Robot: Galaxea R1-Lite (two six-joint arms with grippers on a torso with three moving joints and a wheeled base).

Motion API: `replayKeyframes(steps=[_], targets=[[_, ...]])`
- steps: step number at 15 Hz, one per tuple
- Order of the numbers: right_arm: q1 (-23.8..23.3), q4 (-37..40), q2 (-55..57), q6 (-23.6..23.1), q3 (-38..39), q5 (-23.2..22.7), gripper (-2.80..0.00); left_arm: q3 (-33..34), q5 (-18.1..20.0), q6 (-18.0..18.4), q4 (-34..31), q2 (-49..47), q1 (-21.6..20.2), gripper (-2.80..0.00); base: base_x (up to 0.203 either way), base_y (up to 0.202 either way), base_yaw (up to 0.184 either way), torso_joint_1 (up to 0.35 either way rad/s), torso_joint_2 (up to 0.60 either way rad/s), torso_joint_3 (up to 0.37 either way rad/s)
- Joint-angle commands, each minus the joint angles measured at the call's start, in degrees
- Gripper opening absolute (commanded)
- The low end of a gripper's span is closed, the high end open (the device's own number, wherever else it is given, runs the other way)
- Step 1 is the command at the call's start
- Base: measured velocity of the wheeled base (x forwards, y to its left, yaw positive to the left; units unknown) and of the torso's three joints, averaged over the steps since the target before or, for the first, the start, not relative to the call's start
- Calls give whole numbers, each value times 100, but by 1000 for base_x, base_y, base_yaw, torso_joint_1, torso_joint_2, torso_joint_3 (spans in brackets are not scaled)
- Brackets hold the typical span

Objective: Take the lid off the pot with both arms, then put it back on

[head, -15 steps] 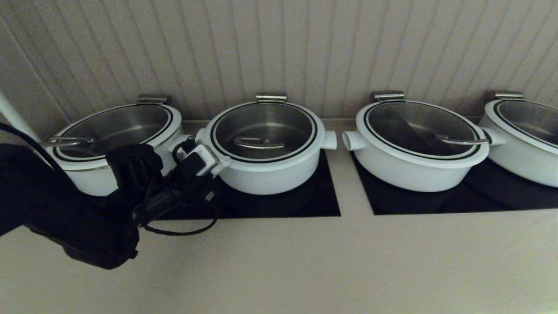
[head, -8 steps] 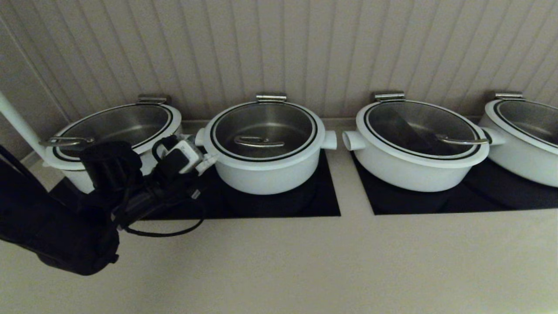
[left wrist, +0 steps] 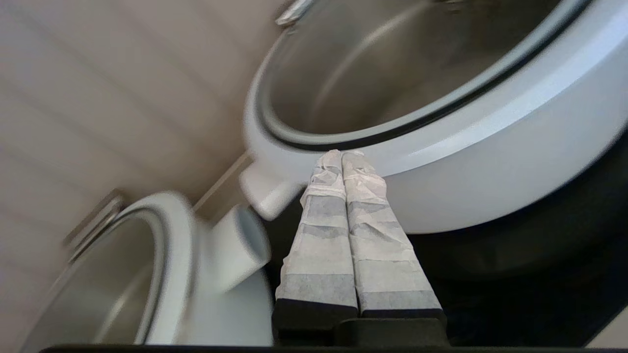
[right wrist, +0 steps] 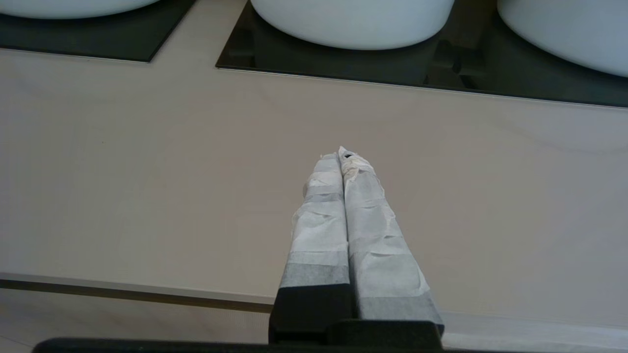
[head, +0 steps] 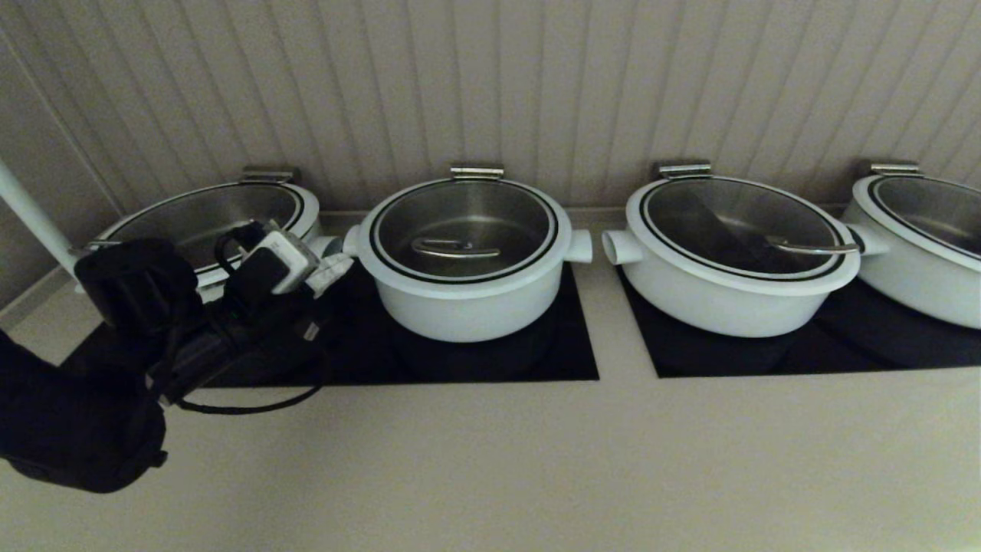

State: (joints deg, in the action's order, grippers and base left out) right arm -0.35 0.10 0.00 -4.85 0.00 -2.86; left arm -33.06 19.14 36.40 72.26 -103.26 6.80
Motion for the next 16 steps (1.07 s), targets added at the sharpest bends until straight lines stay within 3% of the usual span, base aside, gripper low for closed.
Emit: replayKeyframes(steps=[1,6,8,12,16], targets=[[0,-1,2,-7,0,-4,-280,73,-142,-81,43,321,-104,-280,0,0,0,0,0,0],[0,-1,0,-7,0,-4,-280,311,-609,-494,43,929,-114,-280,0,0,0,0,0,0],[0,-1,6,-7,0,-4,-280,518,-798,-858,43,1240,-141,-280,0,0,0,0,0,0],[0,-1,9,-7,0,-4,-280,1100,-1275,-1553,44,1806,-153,-280,0,0,0,0,0,0],[0,-1,3,-7,0,-4,-280,2087,-1427,-2043,40,2484,-149,-280,0,0,0,0,0,0]])
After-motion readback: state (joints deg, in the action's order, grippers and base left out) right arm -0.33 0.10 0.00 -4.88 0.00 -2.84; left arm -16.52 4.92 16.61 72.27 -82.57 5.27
